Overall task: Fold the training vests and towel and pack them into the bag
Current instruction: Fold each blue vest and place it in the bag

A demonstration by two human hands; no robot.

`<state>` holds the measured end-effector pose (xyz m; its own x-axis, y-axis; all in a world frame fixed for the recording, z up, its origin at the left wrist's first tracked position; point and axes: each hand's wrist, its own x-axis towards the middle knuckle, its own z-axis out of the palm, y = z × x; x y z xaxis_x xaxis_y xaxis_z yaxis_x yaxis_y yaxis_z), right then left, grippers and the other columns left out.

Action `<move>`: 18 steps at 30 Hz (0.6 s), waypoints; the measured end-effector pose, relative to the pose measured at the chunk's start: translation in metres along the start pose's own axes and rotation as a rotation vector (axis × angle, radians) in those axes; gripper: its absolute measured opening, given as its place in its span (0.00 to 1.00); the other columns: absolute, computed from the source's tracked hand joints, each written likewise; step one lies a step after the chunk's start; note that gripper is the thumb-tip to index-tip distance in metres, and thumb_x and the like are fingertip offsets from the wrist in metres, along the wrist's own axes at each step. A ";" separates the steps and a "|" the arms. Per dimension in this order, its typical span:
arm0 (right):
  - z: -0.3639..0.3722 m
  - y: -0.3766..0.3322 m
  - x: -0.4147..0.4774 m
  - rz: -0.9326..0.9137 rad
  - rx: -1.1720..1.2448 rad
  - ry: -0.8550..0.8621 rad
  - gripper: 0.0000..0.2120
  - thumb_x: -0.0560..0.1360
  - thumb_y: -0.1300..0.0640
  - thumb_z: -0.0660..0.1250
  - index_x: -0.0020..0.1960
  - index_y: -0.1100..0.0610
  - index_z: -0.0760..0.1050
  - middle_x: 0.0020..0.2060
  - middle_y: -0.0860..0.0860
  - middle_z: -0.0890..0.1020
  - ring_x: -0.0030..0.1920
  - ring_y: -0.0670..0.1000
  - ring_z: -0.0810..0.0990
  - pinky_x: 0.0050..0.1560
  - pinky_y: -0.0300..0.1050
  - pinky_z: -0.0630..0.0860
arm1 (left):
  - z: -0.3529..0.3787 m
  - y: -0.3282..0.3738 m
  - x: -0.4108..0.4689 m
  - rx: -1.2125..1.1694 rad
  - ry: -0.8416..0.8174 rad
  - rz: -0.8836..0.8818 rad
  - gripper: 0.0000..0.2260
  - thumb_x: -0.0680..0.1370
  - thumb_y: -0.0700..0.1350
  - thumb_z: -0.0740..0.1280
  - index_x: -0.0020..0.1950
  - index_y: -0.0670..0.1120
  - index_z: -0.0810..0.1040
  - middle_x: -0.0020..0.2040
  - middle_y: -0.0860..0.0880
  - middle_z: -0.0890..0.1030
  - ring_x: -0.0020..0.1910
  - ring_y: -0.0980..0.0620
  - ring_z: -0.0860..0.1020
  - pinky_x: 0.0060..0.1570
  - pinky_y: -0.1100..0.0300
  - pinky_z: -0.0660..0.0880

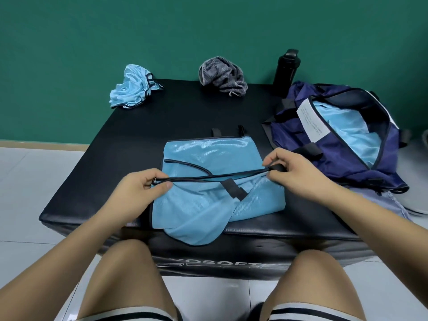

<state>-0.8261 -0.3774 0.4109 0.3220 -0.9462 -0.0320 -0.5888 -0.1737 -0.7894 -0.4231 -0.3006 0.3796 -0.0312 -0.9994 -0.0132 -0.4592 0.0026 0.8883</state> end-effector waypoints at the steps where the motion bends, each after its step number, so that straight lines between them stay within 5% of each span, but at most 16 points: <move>1: 0.000 -0.002 0.009 -0.002 -0.017 0.027 0.11 0.76 0.61 0.71 0.52 0.46 0.79 0.35 0.47 0.78 0.36 0.47 0.72 0.43 0.48 0.71 | -0.002 0.001 0.009 -0.012 0.002 -0.003 0.04 0.81 0.48 0.75 0.55 0.52 0.87 0.51 0.52 0.88 0.53 0.48 0.86 0.61 0.45 0.80; 8: 0.003 -0.011 0.080 0.018 -0.044 0.188 0.08 0.75 0.57 0.72 0.50 0.45 0.79 0.46 0.46 0.84 0.43 0.49 0.80 0.47 0.47 0.77 | -0.019 -0.006 0.085 0.096 0.073 0.000 0.05 0.80 0.53 0.74 0.54 0.55 0.87 0.47 0.52 0.88 0.52 0.44 0.86 0.62 0.38 0.80; 18: 0.021 0.008 0.145 0.110 -0.112 0.246 0.10 0.76 0.57 0.71 0.55 0.48 0.78 0.47 0.42 0.82 0.48 0.49 0.81 0.42 0.37 0.74 | -0.013 -0.028 0.165 0.436 0.180 0.002 0.04 0.78 0.53 0.74 0.45 0.57 0.84 0.39 0.53 0.83 0.41 0.55 0.80 0.47 0.53 0.79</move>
<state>-0.7689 -0.5100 0.3867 0.0702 -0.9964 0.0472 -0.6930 -0.0827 -0.7162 -0.4041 -0.4657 0.3586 0.1047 -0.9893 0.1021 -0.7906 -0.0205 0.6120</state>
